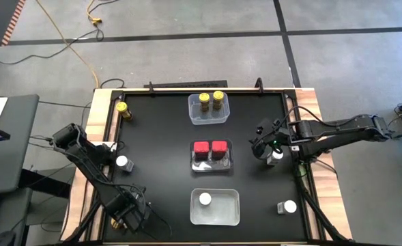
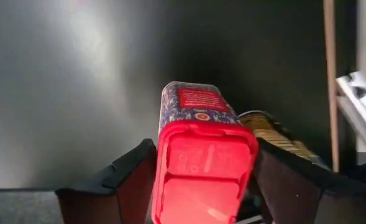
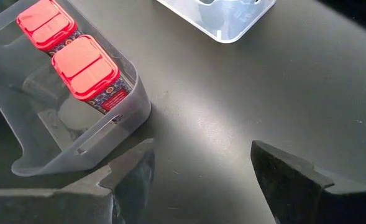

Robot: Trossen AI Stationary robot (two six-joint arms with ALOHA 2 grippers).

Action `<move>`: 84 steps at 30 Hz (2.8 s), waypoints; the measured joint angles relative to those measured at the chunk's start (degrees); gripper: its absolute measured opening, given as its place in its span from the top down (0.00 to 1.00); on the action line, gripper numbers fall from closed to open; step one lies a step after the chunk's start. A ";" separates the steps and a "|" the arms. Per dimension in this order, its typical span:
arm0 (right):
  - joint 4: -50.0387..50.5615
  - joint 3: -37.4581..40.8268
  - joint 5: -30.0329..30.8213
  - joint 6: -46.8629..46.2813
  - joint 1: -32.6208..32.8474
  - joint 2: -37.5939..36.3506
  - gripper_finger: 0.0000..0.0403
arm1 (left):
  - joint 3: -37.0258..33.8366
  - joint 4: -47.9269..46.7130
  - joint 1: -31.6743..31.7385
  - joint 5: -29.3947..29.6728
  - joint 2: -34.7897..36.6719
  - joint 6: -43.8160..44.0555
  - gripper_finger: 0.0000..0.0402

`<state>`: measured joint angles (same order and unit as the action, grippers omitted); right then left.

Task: Sort spices by type
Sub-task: Put the red seasoning can into the black bin

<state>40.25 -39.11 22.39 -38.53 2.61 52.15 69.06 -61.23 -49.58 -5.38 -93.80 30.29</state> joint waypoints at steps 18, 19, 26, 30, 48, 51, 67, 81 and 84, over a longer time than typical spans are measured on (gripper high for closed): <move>-0.02 -0.02 0.00 -0.01 0.00 -0.01 0.28 | -1.51 -1.09 0.24 0.77 -0.02 3.43 0.46; -0.02 -0.02 0.00 -0.01 0.00 -0.01 0.28 | -1.51 -1.06 0.24 0.98 -0.02 3.84 0.46; -0.11 -0.02 0.00 -1.52 0.00 -0.01 0.28 | -1.51 -1.12 1.97 3.72 2.80 8.99 0.46; -0.11 -0.02 0.00 -1.54 0.00 -0.01 0.28 | -1.04 -2.96 6.32 4.09 6.75 15.78 0.46; 0.04 -0.02 -0.51 -3.60 0.02 0.01 0.28 | 20.23 -9.91 32.87 14.33 9.33 4.68 0.46; 0.04 -0.02 -0.52 -3.58 0.00 0.01 0.28 | 23.49 -8.42 35.85 13.69 7.20 -1.37 0.46; 0.27 -0.02 -0.52 -3.52 0.00 0.40 0.28 | 61.22 -24.22 45.44 6.16 -23.44 -23.00 0.46; 1.38 -0.02 -0.55 -5.37 0.00 3.90 0.28 | 63.51 -23.08 46.01 3.34 -32.98 -28.93 0.46; 1.44 -0.02 -0.54 -5.17 0.00 3.90 0.28 | 62.86 -22.16 46.01 4.93 -33.07 -29.28 0.46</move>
<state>41.69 -39.13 21.85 -43.70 2.61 56.05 131.92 -83.39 -3.57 -0.45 -126.87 1.02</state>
